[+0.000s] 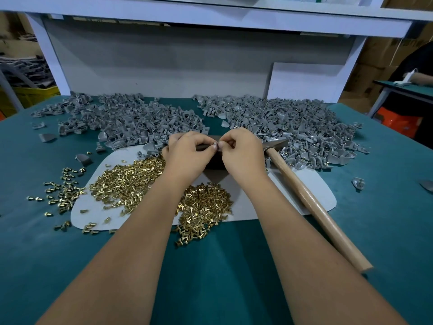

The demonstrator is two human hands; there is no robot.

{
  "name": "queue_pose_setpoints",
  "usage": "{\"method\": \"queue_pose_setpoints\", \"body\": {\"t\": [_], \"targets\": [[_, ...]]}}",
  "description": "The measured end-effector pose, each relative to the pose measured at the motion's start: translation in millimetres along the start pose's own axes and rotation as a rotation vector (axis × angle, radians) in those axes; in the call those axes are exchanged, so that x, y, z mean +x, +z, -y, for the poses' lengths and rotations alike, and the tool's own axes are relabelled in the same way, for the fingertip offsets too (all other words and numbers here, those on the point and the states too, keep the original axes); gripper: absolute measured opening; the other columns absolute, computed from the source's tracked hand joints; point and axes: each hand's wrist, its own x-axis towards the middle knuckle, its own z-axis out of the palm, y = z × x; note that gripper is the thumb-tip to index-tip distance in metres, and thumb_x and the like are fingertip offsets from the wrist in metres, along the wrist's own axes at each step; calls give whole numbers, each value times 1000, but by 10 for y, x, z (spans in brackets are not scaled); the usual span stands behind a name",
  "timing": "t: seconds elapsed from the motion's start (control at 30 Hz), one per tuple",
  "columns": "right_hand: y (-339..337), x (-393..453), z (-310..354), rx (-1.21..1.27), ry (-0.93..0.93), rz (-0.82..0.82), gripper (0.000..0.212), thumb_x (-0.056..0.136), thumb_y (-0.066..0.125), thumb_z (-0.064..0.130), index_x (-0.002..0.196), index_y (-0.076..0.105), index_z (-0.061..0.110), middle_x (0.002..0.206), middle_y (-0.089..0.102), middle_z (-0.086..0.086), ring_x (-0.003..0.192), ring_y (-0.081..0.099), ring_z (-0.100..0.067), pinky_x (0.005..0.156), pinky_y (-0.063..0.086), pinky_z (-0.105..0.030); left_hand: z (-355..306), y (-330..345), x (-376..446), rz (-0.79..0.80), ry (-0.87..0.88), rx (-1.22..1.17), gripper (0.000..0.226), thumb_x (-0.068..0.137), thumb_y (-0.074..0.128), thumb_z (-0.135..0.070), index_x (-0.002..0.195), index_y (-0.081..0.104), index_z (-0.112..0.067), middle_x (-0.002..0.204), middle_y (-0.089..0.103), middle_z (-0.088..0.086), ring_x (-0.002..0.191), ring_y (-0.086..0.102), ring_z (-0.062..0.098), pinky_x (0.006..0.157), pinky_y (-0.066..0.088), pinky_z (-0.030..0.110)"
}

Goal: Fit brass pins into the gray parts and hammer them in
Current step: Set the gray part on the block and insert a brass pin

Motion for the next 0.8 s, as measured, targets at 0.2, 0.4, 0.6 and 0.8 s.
{"method": "queue_pose_setpoints", "body": {"t": [0.2,0.4,0.6,0.8], "targets": [[-71,27,-36,327,172,-46,21,93,52,17,86,72,15,81,66,7,75,56,-4,65,41,-23,7,2,0,10,-33,-14,18,94,63,-33,84,60,-46,109,57,-18,130,31,20,113,23,48],[-73,27,-39,364,186,-30,21,93,53,17,85,72,20,83,67,9,84,61,-10,75,46,-28,1,2,0,19,-50,-37,23,95,61,-33,79,58,-49,116,61,-17,132,30,19,114,22,49],[-70,27,-53,355,172,-15,20,92,54,17,83,72,19,83,68,9,82,60,-6,78,48,-29,13,8,-5,-9,-38,-1,16,93,65,-33,82,61,-46,108,58,-18,131,28,20,111,22,45],[-154,-38,-6,264,134,49,18,92,54,15,94,72,16,101,66,2,96,58,-12,91,46,-34,2,15,-29,-57,-53,30,17,90,67,-37,78,60,-46,107,60,-19,128,28,16,99,19,36]]}}
